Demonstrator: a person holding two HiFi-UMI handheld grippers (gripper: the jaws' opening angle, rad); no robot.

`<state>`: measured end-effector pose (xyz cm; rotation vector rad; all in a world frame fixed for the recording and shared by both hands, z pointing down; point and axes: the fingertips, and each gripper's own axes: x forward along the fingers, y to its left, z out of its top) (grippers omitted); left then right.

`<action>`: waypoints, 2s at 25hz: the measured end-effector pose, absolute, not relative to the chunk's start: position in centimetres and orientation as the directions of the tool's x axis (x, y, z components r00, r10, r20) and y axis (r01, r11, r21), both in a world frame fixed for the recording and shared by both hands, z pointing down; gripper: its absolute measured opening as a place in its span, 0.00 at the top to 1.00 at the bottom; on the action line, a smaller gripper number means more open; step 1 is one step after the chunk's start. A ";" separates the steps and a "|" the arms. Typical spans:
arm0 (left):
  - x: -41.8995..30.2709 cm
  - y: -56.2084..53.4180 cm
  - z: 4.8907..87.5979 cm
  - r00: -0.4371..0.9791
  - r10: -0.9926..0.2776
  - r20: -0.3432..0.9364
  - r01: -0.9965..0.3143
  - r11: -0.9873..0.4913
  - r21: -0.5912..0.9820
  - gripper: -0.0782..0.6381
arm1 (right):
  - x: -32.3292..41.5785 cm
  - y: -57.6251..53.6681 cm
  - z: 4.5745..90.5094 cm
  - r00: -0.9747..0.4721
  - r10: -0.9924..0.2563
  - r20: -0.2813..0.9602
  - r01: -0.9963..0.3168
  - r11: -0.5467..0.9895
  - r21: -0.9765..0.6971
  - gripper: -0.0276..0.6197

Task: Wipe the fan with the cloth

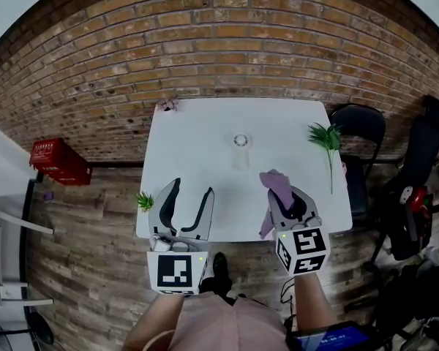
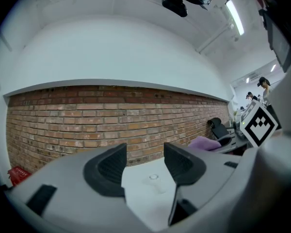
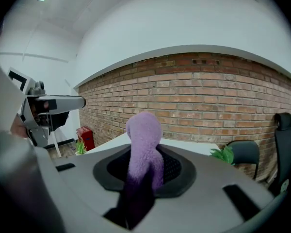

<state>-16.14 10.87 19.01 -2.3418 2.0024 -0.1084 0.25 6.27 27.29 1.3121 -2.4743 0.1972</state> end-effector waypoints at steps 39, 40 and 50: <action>-17.0 -7.2 28.8 0.161 -0.961 0.225 -0.986 -0.167 -0.010 0.56 | -3.7 -7.7 38.7 -0.557 -0.610 0.563 -0.767 0.639 -0.066 0.80; -17.2 -7.5 29.4 0.156 -0.959 0.235 -0.987 -0.163 -0.007 0.56 | -4.1 -7.7 39.6 -0.562 -0.595 0.575 -0.759 0.647 -0.073 0.80; -19.3 -8.6 34.0 0.117 -0.940 0.321 -0.993 -0.117 0.021 0.55 | -5.7 -7.3 44.3 -0.581 -0.501 0.641 -0.719 0.686 -0.115 0.80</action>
